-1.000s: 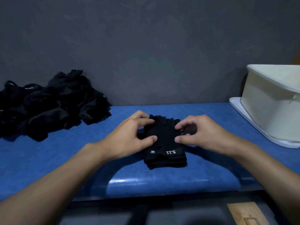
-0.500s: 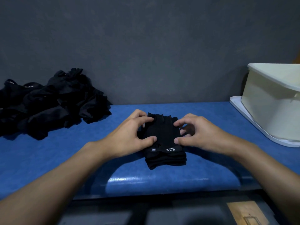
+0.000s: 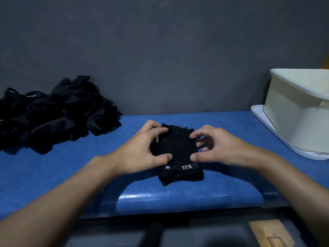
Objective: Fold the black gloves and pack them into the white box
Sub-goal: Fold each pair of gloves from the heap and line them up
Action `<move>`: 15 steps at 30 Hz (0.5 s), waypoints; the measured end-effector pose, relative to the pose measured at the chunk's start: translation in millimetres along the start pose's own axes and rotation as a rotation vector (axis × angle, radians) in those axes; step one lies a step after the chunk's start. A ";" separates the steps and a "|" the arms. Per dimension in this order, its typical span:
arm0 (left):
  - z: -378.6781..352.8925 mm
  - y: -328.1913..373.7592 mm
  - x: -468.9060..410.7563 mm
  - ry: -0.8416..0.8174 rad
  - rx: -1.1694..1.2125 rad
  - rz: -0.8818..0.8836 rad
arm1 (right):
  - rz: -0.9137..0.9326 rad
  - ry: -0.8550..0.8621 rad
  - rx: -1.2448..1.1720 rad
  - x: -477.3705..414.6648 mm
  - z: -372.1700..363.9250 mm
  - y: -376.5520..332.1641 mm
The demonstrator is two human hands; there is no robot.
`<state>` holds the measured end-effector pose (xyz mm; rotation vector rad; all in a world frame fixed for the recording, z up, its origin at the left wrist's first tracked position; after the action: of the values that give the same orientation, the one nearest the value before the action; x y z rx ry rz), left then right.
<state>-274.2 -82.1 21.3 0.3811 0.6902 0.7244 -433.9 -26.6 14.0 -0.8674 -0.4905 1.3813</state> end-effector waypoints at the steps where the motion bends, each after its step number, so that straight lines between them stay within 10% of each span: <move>1: -0.1 0.3 0.4 -0.004 0.000 0.001 | 0.000 -0.002 0.005 0.2 -0.3 0.2; 8: 13.9 15.4 4.7 0.024 0.011 -0.081 | 0.189 0.101 -0.004 2.6 13.9 -22.3; 15: 8.5 30.5 17.9 -0.107 -0.053 -0.157 | 0.163 -0.199 0.040 25.2 -15.7 -17.6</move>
<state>-273.1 -48.8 36.0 0.3108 0.5915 0.5678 -406.7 -5.3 13.3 -0.7535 -0.5514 1.6319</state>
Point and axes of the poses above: each hand's wrist, its own x-axis away from the middle knuckle, its own z-axis out of the back of the hand, y = z × x, the point moved 10 cm from there along -x, towards the middle knuckle, and after that the axes turned 14 degrees about y, right-handed, at the moved point
